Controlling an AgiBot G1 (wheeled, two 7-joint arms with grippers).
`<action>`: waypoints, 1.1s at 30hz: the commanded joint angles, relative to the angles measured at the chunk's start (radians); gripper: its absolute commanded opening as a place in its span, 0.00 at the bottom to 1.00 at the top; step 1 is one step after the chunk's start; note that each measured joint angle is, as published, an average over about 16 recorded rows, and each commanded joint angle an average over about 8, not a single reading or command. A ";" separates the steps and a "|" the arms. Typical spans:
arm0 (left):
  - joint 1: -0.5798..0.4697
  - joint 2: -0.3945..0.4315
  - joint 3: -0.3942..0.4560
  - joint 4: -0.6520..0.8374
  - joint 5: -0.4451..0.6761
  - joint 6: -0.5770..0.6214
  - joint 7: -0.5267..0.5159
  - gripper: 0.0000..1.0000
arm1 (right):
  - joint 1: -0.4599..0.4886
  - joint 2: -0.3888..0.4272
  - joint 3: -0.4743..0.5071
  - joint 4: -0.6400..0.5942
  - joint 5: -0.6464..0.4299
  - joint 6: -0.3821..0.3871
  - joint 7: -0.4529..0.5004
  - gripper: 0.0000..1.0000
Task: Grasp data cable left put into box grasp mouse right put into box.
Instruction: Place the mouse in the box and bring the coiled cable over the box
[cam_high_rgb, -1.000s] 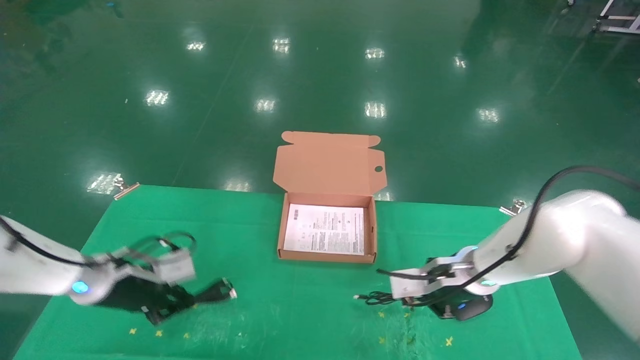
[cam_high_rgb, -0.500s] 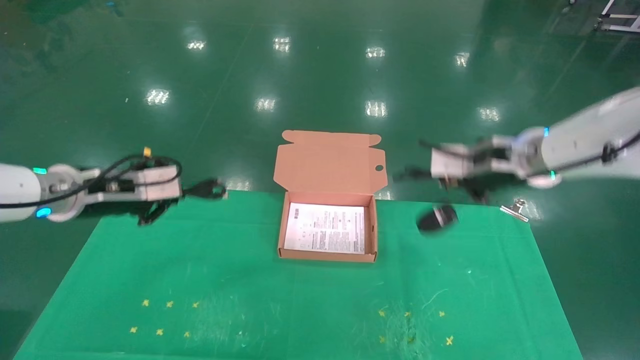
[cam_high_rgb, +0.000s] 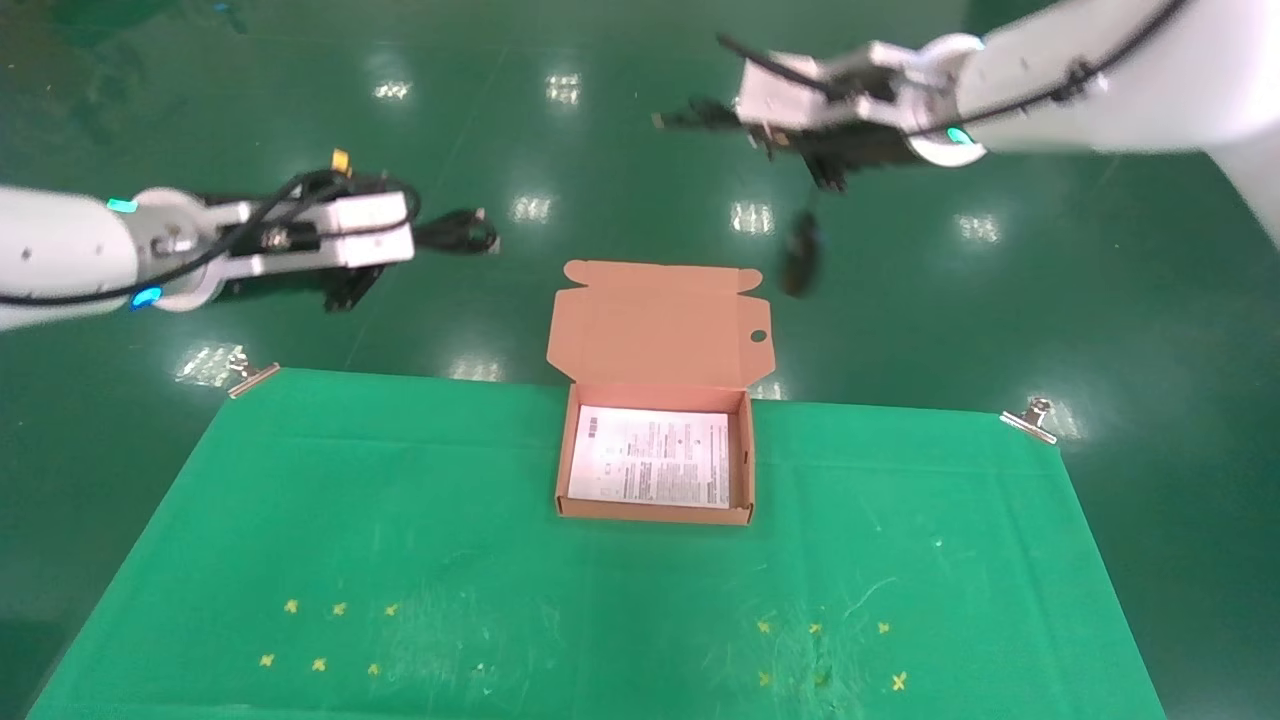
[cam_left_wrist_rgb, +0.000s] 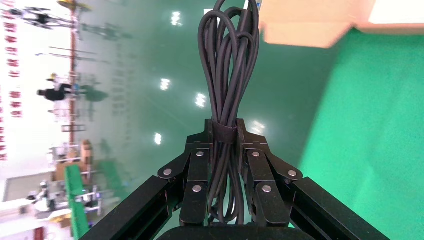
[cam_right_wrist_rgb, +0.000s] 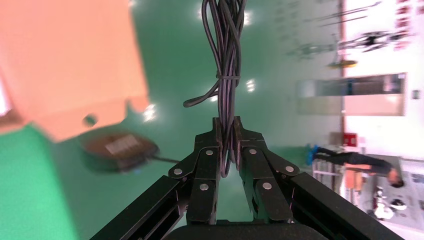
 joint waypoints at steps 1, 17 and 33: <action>-0.022 0.023 -0.001 0.017 0.014 -0.009 -0.007 0.00 | 0.019 -0.043 0.012 -0.074 0.012 0.048 -0.033 0.00; -0.139 0.131 -0.030 0.186 0.000 -0.094 0.002 0.00 | 0.062 -0.091 0.062 -0.164 0.312 0.175 -0.207 0.00; -0.164 0.117 -0.066 0.222 -0.158 -0.056 0.080 0.00 | 0.085 -0.085 0.064 -0.197 0.435 0.164 -0.316 0.00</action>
